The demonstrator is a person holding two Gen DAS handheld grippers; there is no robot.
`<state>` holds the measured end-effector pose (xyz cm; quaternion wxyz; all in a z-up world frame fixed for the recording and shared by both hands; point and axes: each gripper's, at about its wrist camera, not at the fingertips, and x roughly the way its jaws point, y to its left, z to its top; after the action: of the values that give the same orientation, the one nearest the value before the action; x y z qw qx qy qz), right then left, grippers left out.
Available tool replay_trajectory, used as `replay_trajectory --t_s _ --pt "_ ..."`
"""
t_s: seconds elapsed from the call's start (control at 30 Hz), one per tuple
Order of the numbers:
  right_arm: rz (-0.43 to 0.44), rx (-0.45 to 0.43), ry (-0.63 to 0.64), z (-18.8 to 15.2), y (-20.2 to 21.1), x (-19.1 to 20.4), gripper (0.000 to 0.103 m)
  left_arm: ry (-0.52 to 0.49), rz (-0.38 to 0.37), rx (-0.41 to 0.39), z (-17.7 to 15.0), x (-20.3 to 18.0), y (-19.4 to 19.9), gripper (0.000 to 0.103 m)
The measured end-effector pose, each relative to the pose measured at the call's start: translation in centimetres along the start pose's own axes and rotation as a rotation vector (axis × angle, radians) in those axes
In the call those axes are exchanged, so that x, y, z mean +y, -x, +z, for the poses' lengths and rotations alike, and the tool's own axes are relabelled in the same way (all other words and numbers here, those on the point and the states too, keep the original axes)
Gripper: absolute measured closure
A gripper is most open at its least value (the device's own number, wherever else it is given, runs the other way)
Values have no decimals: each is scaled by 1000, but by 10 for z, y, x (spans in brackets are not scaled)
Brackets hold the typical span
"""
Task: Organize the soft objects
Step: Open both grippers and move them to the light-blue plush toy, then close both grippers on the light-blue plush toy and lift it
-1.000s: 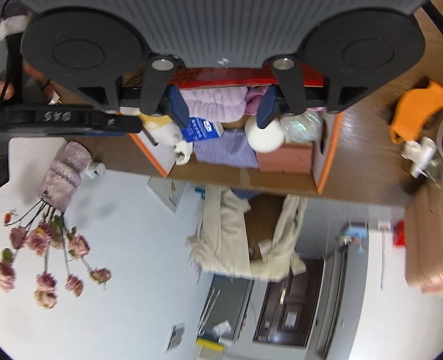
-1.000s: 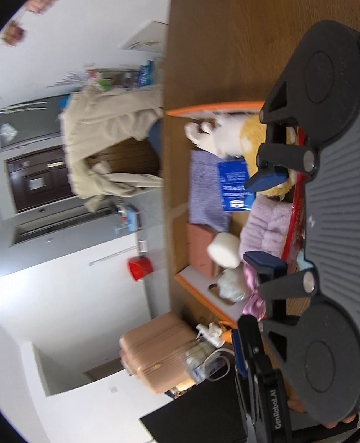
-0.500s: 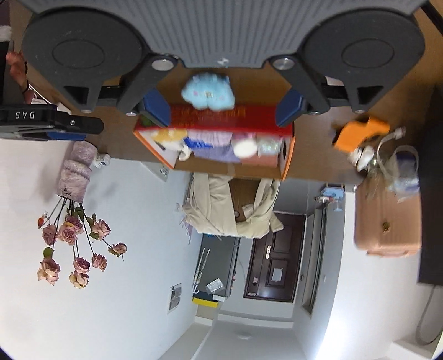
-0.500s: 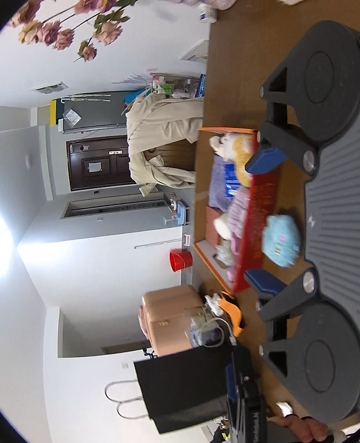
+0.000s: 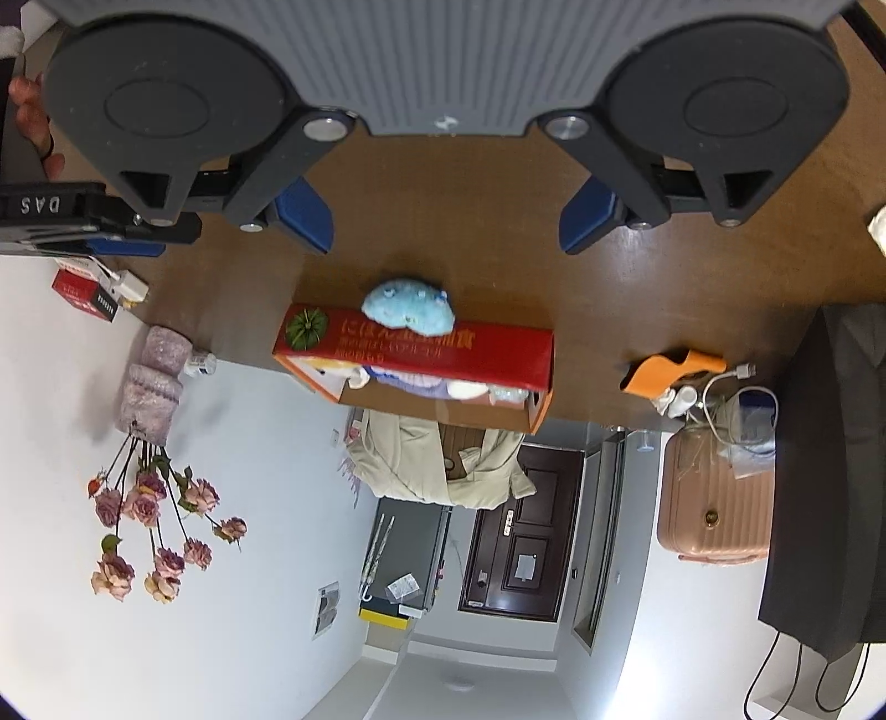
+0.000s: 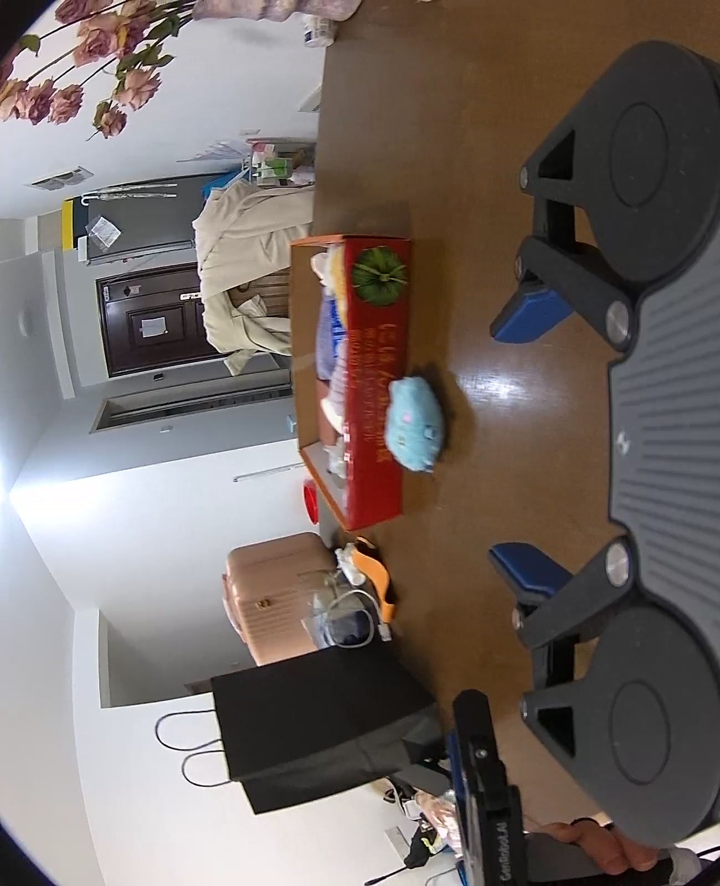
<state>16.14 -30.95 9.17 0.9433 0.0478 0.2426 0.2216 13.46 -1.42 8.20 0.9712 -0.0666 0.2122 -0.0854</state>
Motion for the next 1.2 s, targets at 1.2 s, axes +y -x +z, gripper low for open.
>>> replay_trajectory --t_s 1.2 --pt "38 170 -192 86 -210 -70 44 74 -142 284 68 21 -237 44"
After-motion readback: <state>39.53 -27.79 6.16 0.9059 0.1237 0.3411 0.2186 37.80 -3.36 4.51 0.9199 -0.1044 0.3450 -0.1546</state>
